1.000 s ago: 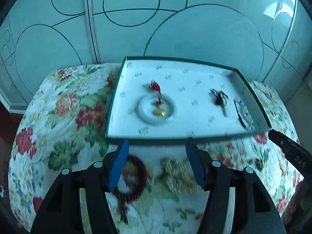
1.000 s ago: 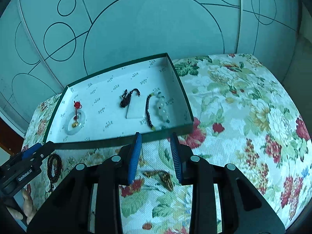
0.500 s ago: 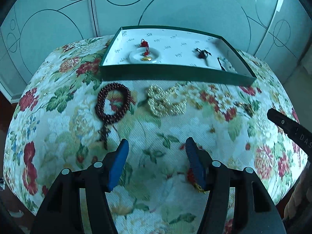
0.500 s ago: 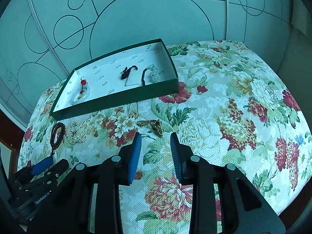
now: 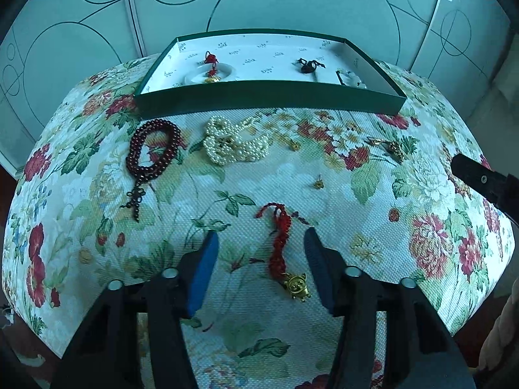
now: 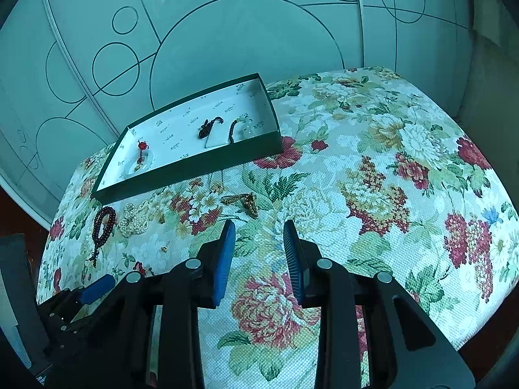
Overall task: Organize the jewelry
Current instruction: 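Withdraw both grippers from the box toward the table, then grasp and lift the second red tassel charm with the left gripper while the right approaches a gold charm, then carry the red tassel charm into the box and open the left gripper while the right grasps the gold charm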
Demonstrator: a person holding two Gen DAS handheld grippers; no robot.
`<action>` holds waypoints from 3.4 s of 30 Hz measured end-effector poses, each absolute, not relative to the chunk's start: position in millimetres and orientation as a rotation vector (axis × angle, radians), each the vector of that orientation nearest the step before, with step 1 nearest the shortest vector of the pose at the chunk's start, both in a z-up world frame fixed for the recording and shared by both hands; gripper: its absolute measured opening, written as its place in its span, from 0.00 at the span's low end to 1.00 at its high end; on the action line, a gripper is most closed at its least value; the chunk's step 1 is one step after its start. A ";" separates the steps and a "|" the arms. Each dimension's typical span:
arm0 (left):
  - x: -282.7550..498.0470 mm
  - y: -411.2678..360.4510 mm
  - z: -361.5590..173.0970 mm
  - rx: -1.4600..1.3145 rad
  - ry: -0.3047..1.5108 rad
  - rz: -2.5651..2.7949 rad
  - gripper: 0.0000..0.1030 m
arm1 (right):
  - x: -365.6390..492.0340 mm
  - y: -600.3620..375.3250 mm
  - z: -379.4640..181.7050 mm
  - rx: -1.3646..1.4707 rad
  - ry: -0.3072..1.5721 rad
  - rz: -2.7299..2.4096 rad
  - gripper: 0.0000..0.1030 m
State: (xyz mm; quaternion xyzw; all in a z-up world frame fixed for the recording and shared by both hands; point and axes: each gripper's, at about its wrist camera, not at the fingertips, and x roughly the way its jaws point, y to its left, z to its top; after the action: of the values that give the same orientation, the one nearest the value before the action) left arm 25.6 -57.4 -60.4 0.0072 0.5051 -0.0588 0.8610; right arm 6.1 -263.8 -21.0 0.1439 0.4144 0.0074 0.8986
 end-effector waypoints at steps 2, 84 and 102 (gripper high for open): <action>26.7 -59.8 -63.8 0.016 1.069 -0.125 0.46 | 5.6 -264.5 -22.2 0.304 0.859 0.019 0.30; 64.2 9.8 -57.7 -0.017 0.980 -0.082 0.06 | 35.0 -153.6 -50.1 0.112 0.920 0.105 0.07; 69.5 -11.3 -0.5 0.003 0.856 -0.149 0.06 | 35.9 -174.8 -11.1 0.145 0.826 0.102 0.07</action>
State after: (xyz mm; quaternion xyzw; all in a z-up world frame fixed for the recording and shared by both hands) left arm 69.5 -11.3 -0.5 0.0012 0.4148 -0.0722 0.9071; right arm 35.9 -174.8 -11.1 0.0706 0.4009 0.0493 0.9121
